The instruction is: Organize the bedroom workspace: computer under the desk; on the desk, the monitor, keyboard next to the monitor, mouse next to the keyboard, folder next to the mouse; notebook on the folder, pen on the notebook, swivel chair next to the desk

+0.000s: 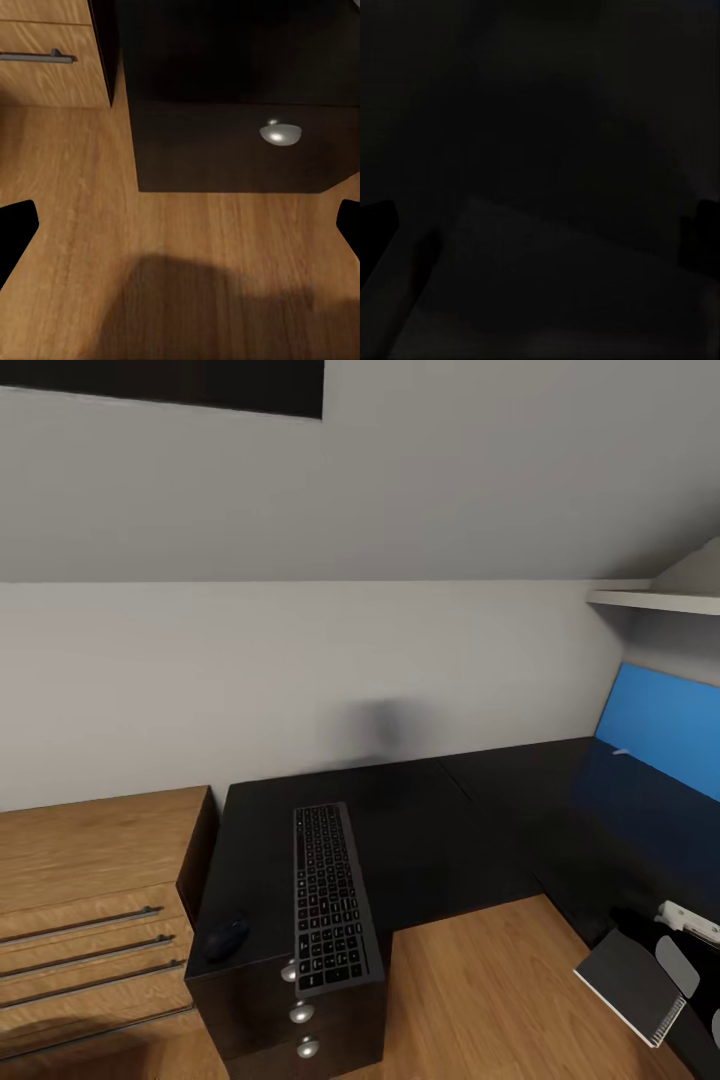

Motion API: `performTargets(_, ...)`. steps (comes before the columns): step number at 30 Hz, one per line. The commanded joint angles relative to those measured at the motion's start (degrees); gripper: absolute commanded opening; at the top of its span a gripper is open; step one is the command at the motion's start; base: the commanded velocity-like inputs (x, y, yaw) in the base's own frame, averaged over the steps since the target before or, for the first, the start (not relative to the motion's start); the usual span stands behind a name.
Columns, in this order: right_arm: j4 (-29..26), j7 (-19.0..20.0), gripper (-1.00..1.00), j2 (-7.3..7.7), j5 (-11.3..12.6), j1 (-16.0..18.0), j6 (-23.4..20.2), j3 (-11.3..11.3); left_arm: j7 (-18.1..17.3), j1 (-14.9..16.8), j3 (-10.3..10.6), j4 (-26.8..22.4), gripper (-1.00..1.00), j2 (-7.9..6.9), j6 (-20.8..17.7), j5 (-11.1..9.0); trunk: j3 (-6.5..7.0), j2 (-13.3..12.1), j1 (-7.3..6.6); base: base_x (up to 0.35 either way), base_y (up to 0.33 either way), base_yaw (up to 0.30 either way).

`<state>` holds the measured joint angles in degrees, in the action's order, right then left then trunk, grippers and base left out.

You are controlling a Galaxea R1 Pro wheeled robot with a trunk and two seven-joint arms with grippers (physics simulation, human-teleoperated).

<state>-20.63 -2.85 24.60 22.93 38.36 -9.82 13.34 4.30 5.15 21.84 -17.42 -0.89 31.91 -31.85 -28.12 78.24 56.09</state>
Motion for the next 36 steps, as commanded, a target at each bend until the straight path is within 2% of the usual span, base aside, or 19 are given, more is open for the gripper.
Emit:
performTargets(1,1.5,-0.3,1.0,-0.01,1.1,0.0,-0.5,0.1,0.5,0.0,0.5,0.0,1.0,-0.04,0.2,-0.1,-0.07,0.0,0.0,-0.012,0.003,0.0)
performTargets(25,1.1,-0.1,1.0,0.01,1.4,0.0,-0.2,0.2,0.7,0.0,0.4,0.0,1.0,0.04,0.2,-0.2,-0.07,0.0,0.0,-0.023,0.007,0.0)
performTargets(36,0.9,0.1,1.0,0.0,1.6,0.0,-0.1,0.4,0.8,0.0,0.3,0.0,1.0,0.18,0.1,-0.3,1.91,-4.4,-2.42,0.0,0.0,0.0)
